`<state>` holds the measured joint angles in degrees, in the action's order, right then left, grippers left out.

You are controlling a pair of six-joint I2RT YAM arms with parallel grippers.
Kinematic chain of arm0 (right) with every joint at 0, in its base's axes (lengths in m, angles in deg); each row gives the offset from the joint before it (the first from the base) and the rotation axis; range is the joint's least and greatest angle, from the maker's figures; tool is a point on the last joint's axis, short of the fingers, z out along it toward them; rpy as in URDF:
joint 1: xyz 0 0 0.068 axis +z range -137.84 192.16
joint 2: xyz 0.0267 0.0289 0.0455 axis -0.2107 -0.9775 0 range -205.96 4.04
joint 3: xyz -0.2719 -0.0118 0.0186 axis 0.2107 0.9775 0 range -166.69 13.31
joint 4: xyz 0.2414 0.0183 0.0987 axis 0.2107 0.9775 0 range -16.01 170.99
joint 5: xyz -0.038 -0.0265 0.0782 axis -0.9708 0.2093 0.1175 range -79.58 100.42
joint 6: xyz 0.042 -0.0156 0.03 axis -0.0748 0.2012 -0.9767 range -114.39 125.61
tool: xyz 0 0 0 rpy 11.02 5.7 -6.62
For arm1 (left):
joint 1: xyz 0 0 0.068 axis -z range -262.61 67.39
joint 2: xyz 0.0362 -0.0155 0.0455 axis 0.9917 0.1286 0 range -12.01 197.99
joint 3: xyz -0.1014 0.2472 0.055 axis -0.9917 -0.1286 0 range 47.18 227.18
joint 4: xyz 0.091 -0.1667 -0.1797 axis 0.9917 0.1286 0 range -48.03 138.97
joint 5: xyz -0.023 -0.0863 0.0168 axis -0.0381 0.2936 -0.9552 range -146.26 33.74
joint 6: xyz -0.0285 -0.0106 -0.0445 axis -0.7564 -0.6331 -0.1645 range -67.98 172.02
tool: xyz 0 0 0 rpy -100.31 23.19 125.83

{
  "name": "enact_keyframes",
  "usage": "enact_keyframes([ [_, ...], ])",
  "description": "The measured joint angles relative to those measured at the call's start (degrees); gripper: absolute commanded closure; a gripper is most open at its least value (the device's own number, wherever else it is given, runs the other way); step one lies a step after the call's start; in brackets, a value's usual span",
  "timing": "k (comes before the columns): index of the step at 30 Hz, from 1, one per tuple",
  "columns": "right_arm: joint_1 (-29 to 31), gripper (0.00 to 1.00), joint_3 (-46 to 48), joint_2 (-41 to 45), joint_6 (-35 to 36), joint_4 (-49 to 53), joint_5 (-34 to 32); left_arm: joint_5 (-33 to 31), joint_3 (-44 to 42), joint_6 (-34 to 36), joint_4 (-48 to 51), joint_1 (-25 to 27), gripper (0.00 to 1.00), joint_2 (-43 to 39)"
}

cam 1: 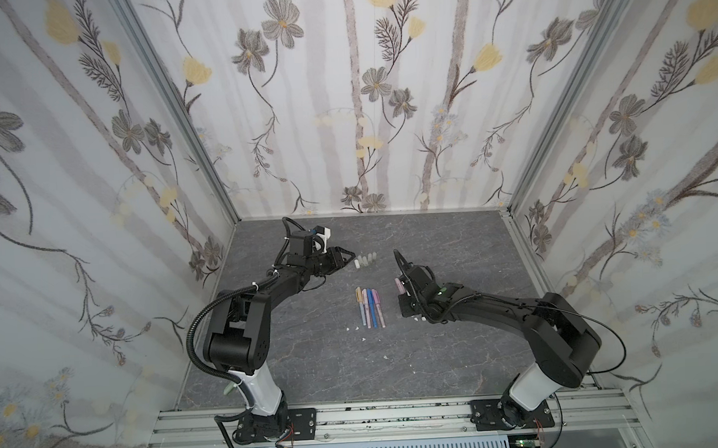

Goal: Open the pen caps
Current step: 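Move the right gripper over the light pink pen and grasp it, then lift the light pink pen toward the left gripper while it reaches for the cap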

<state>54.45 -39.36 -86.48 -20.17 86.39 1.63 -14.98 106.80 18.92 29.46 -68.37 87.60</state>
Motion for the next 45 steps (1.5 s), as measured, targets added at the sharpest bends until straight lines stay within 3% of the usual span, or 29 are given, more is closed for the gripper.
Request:
enact_keyframes([
  [6,-4.4,0.99,5.4,9.7,1.6,-4.4,5.1,1.9,-1.5,-4.6,-4.8,8.2,0.41,-1.0],
  [8,-5.6,0.99,5.9,11.3,1.9,-5.3,6.1,2.4,-1.9,-7.2,-7.9,11.3,0.33,-0.4],
  [10,-6.0,0.99,5.9,12.0,1.9,-6.1,7.4,2.8,-1.9,-9.4,-11.3,14.2,0.18,1.0],
  [11,-6.1,0.99,5.9,12.2,2.0,-6.4,7.8,2.9,-1.8,-10.4,-12.7,15.6,0.01,1.9],
  [25,-6.7,0.99,4.4,12.3,2.3,-6.6,9.1,-1.2,-4.2,-22.2,-29.1,20.4,0.00,7.5],
  [28,-6.7,0.99,4.4,12.3,2.3,-6.7,9.8,-3.4,-4.2,-22.4,-29.3,20.4,0.12,7.3],
  [32,-6.7,0.99,4.4,12.3,2.3,-6.8,10.0,-5.3,-2.4,-21.9,-27.5,20.4,0.45,7.4],
  [35,-6.7,0.99,4.4,12.3,2.3,-7.0,10.0,-5.3,-0.7,-21.8,-28.2,20.4,0.60,8.9],
  [45,-6.7,0.99,4.4,12.3,2.3,-7.5,10.4,-5.3,0.1,-22.6,-27.8,20.7,0.71,10.6],
])
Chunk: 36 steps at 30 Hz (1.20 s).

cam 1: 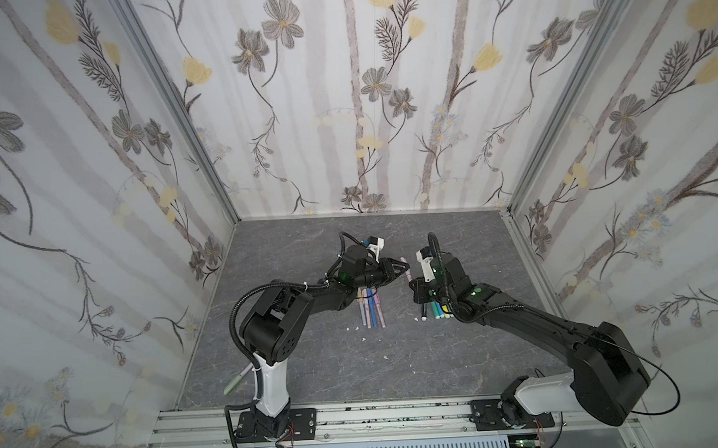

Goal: Open the pen caps
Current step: 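Lift the light pink pen toward the left gripper while it reaches for the cap, then close the left gripper on the pink cap and pull the right gripper away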

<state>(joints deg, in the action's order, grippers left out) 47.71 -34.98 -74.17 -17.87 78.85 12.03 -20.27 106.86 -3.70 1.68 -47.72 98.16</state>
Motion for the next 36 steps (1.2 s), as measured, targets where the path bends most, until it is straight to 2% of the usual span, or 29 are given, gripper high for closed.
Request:
enact_keyframes([
  [4,0.0,0.99,0.2,-0.1,0.0,-0.2,0.2,0.0,0.1,0.3,0.2,0.0,0.87,0.0],
  [12,0.0,0.98,0.4,-0.2,0.0,-0.4,0.1,0.2,1.2,0.3,0.5,0.1,0.99,0.3],
  [14,0.0,0.96,0.4,-0.4,0.0,-0.5,0.1,0.2,1.3,0.3,0.7,0.1,1.00,0.3],
  [18,0.0,0.81,0.4,-1.0,0.0,-0.8,0.2,0.2,1.3,0.4,1.6,0.0,1.00,0.3],
  [23,0.0,0.80,-0.8,-3.5,0.5,-0.7,0.7,0.3,1.3,0.5,1.9,0.0,1.00,-0.4],
  [27,0.0,0.85,-1.3,-4.0,0.7,-0.7,0.8,0.3,1.2,0.5,1.9,0.0,1.00,-1.1],
  [34,0.0,1.00,-2.0,-4.3,1.5,-0.7,0.6,0.2,1.6,1.3,2.4,-0.1,1.00,-1.2],
  [36,0.0,1.00,-2.0,-4.3,1.7,-0.7,0.6,0.3,2.2,1.8,3.3,-0.2,1.00,-1.1],
])
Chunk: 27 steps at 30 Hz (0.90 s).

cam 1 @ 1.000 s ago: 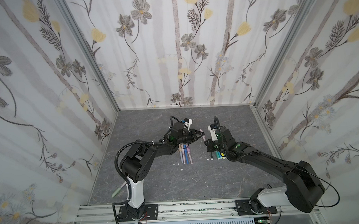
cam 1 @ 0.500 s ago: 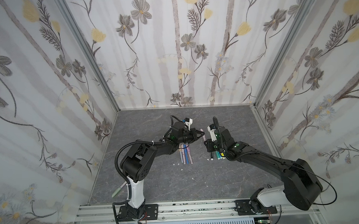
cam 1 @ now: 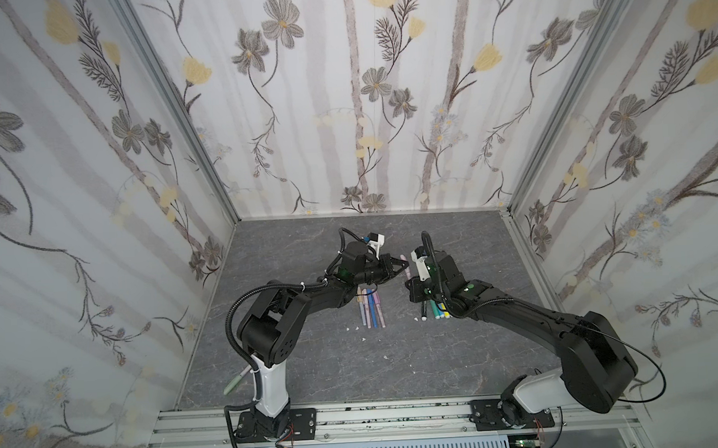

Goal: Open the pen caps
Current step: 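Close the left gripper on the pink cap and pull the right gripper away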

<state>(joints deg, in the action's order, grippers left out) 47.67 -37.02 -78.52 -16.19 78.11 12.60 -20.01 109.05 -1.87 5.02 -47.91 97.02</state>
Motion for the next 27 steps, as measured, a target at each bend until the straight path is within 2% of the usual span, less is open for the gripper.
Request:
enact_keyframes([
  [8,0.2,1.00,1.6,1.0,-0.2,-3.1,-0.2,3.1,4.0,3.8,5.8,-1.7,1.00,0.5],
  [22,1.6,1.00,5.7,5.0,-0.7,-8.9,-1.9,15.6,10.5,6.8,14.1,-6.1,1.00,2.4],
  [27,2.6,1.00,8.9,6.1,-1.8,-1.2,0.2,1.9,10.0,9.0,13.1,-12.5,1.00,2.3],
])
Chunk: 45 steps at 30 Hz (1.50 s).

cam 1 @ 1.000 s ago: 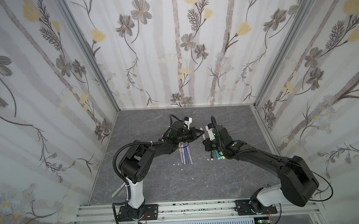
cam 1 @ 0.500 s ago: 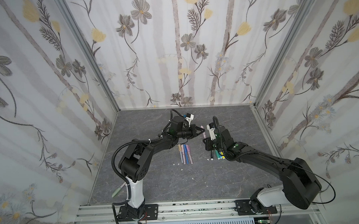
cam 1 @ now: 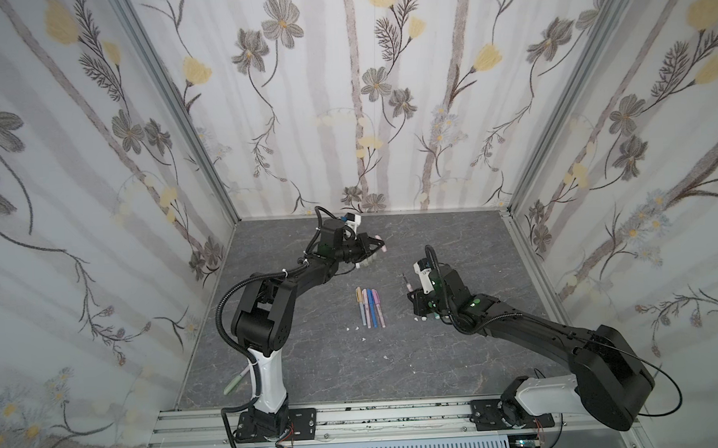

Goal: Open the pen caps
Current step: 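Lower the uncapped pink pen beside the black marker while the left gripper holds the cap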

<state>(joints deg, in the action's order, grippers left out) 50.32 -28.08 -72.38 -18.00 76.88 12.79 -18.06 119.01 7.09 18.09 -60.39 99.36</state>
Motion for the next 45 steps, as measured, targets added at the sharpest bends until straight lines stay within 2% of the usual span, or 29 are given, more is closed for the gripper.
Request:
enact_keyframes([
  [8,3.1,1.00,0.8,-4.3,-3.6,0.2,-0.5,-3.2,-6.6,1.3,-0.7,-4.7,1.00,-2.7],
  [15,4.5,1.00,-0.8,-11.9,-9.9,0.3,-4.9,-2.6,-14.0,2.5,-2.2,-9.5,1.00,-5.2],
  [21,4.9,1.00,-3.0,-14.7,-13.5,1.6,-9.4,-1.9,-18.0,2.7,-3.4,-12.9,1.00,-7.5],
  [25,5.0,0.95,-4.2,-17.0,-14.3,2.5,-12.2,-1.5,-19.1,2.7,-3.8,-14.0,1.00,-8.1],
  [33,5.0,0.92,-6.8,-20.8,-14.7,4.3,-17.3,-0.6,-19.8,2.7,-5.1,-14.5,1.00,-8.3],
  [45,5.0,0.81,-8.2,-21.8,-13.6,7.3,-21.9,0.0,-20.0,2.7,-5.9,-14.9,1.00,-8.2],
])
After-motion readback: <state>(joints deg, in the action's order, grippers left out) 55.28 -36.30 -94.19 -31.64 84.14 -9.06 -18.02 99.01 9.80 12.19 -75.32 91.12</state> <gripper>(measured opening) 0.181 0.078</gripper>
